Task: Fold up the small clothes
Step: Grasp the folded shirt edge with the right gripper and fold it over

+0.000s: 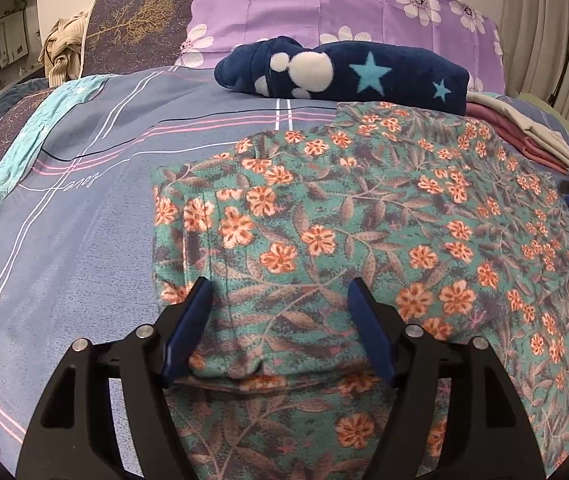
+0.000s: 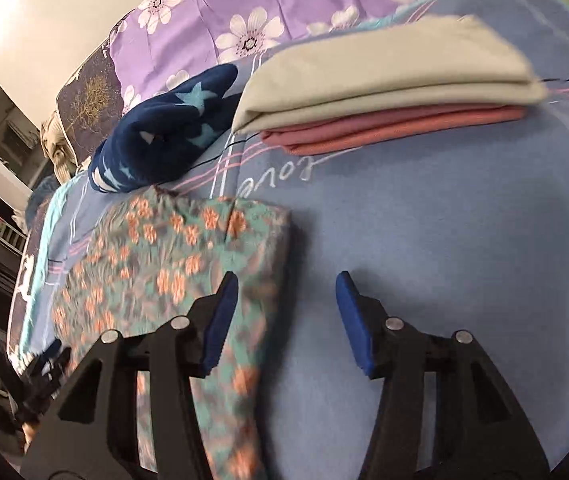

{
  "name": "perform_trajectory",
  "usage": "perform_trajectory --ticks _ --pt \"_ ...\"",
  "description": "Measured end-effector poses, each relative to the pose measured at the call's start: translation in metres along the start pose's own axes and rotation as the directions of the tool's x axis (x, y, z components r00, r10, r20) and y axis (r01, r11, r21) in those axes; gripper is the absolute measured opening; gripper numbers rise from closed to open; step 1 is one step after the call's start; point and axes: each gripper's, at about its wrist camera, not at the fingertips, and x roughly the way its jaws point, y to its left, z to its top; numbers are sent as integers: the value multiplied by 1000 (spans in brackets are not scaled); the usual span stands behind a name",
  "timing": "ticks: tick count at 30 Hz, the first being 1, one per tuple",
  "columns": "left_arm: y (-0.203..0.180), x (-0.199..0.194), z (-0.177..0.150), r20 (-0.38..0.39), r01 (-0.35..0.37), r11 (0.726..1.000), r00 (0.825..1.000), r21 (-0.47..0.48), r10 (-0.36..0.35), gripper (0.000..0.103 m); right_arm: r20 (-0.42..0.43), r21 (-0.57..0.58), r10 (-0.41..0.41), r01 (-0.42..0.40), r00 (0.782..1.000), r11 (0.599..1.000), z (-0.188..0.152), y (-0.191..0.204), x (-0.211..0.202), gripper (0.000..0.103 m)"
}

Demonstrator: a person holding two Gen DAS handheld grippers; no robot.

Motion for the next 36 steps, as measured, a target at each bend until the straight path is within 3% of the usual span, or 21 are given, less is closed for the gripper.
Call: perform_trajectory --ticks 1,2,3,7,8,10,11,12,15,18,19,21,26,27,28,29,32,34,35,36 --pt "-1 0 0 -1 -3 1000 1000 4 3 73 -1 -5 4 -4 1000 1000 3 2 5 44" --pt "-1 0 0 -1 -5 1000 1000 7 5 73 -2 -27 8 -8 1000 1000 5 7 9 28" --pt "-2 0 0 -1 -5 1000 1000 7 5 74 -19 -78 31 -33 999 996 7 15 12 4" --pt "-1 0 0 1 0 1000 1000 4 0 74 76 -221 -70 85 995 972 8 35 -4 3" --pt "-2 0 0 1 4 1000 1000 4 -4 75 67 -248 -158 170 985 954 7 34 3 3" --pt "-2 1 0 0 9 1000 1000 3 -9 76 63 -294 -327 331 943 897 7 34 18 4" --pt "-2 1 0 0 10 1000 1000 3 -10 77 85 -312 -359 366 930 877 7 35 19 4" --pt "-2 1 1 1 11 1000 1000 4 -11 77 95 -305 -346 358 933 882 8 36 16 9" --pt "-2 1 1 0 15 1000 1000 5 -15 79 116 -254 -200 224 973 941 20 51 1 35" --pt "-4 2 1 -2 14 1000 1000 11 -14 81 28 -221 13 -7 1000 975 39 76 9 56" --pt "-4 2 1 -2 13 1000 1000 12 -13 81 -27 -198 77 -81 997 977 47 84 20 64" --pt "-3 2 1 -2 17 1000 1000 9 -17 81 -87 -142 152 -163 985 976 60 95 45 64" --pt "-3 2 0 -1 20 1000 1000 7 -20 82 -223 -7 159 -164 962 986 87 104 109 70" --pt "-3 2 1 -1 21 1000 1000 7 -21 82 -223 -1 141 -145 965 989 89 107 116 64" --pt "-3 2 1 -1 22 1000 1000 6 -22 82 -207 -11 147 -152 967 988 91 113 118 48" --pt "-3 2 1 0 23 1000 1000 5 -23 82 -204 -31 194 -205 959 978 92 120 115 11" --pt "-2 2 0 1 38 999 999 -2 -38 83 -62 -255 282 -288 958 923 77 150 74 10" --pt "-1 2 1 0 51 999 999 -5 -51 85 55 -425 191 -150 980 893 65 166 56 10" --pt "-1 2 1 -1 54 999 999 -4 -54 86 104 -460 87 -30 991 887 63 169 59 12" --pt "-1 3 1 -2 53 999 999 -2 -53 87 165 -467 -86 155 983 871 62 168 68 19"
